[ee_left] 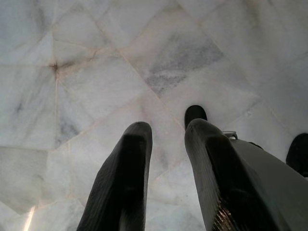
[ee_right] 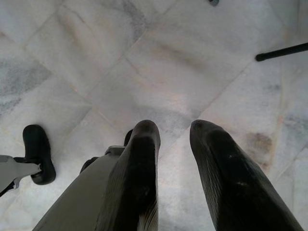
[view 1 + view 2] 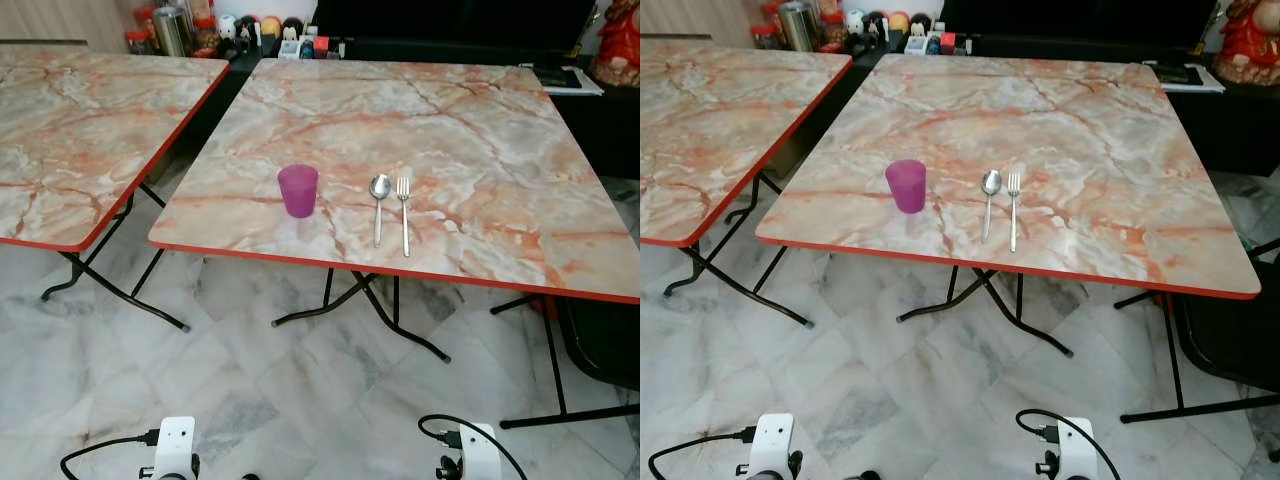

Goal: Setting the table

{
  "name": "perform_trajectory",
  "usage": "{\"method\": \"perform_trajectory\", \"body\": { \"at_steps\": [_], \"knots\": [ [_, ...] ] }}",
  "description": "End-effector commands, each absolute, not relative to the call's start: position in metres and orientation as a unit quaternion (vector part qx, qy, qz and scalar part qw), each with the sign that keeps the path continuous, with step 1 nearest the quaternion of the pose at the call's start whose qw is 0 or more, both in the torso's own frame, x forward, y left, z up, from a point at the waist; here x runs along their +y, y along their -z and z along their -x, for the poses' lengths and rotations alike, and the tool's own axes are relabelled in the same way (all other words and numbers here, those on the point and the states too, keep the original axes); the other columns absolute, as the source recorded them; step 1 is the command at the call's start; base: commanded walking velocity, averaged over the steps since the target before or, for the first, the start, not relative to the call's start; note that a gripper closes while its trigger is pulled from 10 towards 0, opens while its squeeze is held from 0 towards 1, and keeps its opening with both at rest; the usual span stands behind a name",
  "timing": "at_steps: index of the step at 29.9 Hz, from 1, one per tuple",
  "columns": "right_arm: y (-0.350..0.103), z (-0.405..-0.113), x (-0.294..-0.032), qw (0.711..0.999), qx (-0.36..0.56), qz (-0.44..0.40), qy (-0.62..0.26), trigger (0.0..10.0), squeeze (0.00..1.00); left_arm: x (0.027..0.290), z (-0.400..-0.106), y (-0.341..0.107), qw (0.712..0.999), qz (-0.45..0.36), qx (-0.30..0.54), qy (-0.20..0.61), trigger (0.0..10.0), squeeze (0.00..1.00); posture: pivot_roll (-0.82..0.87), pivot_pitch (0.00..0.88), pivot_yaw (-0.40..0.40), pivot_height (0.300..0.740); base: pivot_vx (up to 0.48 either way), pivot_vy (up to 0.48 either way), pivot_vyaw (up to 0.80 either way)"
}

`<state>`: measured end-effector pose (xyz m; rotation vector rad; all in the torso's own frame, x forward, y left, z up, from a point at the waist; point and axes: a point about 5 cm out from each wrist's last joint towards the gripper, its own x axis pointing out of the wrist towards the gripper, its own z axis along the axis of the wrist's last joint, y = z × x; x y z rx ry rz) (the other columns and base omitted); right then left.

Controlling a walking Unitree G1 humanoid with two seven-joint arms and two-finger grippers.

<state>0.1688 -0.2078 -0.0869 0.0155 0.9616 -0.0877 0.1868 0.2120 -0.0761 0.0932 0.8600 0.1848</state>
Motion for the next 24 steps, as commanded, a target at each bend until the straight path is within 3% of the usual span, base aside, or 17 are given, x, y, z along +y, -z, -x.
{"method": "perform_trajectory", "body": {
  "at_steps": [1,10,24],
  "knots": [
    [0.0878,-0.1662,-0.2089,0.884,0.464,-0.007,0.045,10.0,0.0,0.2118,-0.1833,0.0781,0.901,-0.045,0.422,-0.092,10.0,0.0,-0.05,0.107,-0.005,0.74,0.0,-0.472,0.0],
    [0.0878,-0.1658,-0.2096,0.884,0.465,-0.005,0.044,10.0,0.0,0.212,-0.1825,0.0784,0.9,-0.043,0.423,-0.095,10.0,0.0,-0.05,0.106,-0.008,0.74,0.0,-0.44,0.0],
    [0.0875,-0.166,-0.2106,0.885,0.465,-0.003,0.042,10.0,0.0,0.2133,-0.1817,0.0785,0.899,-0.039,0.423,-0.101,10.0,0.0,-0.05,0.107,-0.015,0.74,0.0,0.0,0.0]
  ]
}}
